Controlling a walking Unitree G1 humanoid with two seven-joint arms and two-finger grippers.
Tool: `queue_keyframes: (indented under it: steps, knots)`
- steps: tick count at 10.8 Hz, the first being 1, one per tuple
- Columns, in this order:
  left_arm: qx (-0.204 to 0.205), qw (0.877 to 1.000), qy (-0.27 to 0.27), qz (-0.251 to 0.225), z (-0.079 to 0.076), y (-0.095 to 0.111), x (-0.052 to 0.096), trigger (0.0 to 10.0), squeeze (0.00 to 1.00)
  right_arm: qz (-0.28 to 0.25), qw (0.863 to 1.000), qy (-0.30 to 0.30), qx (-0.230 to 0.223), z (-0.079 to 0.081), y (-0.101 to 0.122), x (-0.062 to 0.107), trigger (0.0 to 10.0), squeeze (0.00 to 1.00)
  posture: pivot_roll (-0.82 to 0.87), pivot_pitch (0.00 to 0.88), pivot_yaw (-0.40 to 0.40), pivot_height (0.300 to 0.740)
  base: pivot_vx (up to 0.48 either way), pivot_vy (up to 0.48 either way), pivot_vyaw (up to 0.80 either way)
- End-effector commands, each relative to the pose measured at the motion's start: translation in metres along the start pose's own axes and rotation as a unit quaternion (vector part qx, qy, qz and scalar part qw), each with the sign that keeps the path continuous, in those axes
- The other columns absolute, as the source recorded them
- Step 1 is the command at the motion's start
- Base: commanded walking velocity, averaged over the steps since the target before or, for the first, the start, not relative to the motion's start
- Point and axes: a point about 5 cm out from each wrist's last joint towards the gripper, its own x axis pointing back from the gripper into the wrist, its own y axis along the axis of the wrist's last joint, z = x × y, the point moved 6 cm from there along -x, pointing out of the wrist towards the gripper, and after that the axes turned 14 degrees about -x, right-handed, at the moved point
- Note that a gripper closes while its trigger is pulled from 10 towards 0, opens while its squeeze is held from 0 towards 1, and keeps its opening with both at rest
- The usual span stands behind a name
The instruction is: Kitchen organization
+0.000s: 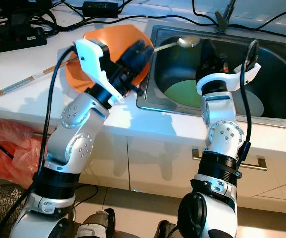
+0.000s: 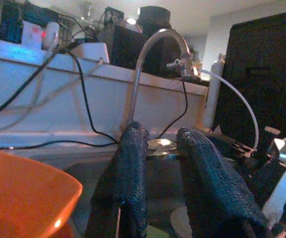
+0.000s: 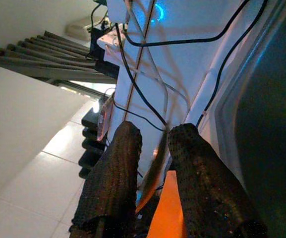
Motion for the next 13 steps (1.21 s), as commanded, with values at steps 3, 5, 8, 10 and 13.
queue_keyframes:
  steps: [3, 5, 8, 10, 13]
  knots:
    - [0.002, 0.999, -0.03, 0.013, -0.013, -0.006, 0.0, 10.0, 0.0, 0.003, 1.0, 0.006, 0.005, 0.006, 0.0, 0.001, 10.0, 0.0, 0.2, 0.156, -0.03, 0.74, 0.0, 0.0, 0.0]
    - [0.001, 0.999, -0.031, 0.012, -0.014, -0.005, 0.0, 10.0, 0.0, 0.006, 1.0, 0.002, 0.009, 0.004, -0.001, 0.001, 10.0, 0.0, 0.2, 0.156, -0.031, 0.74, 0.0, 0.0, 0.0]
    - [-0.019, 1.0, -0.015, 0.019, -0.008, -0.007, 0.0, 10.0, 0.0, 0.002, 1.0, -0.001, 0.011, 0.003, 0.001, 0.001, 10.0, 0.0, 0.2, 0.155, -0.032, 0.74, 0.0, 0.0, 0.0]
    - [-0.03, 0.999, -0.004, 0.021, -0.004, -0.007, 0.0, 10.0, 0.0, 0.002, 1.0, 0.0, 0.01, 0.003, 0.001, 0.001, 10.0, 0.0, 0.2, 0.156, -0.032, 0.74, 0.0, 0.0, 0.0]
    - [-0.046, 0.999, 0.023, 0.01, 0.005, -0.002, -0.002, 10.0, 0.0, 0.004, 1.0, -0.004, 0.013, 0.001, 0.0, 0.001, 10.0, 0.0, 0.2, 0.155, -0.031, 0.74, 0.0, 0.0, 0.0]
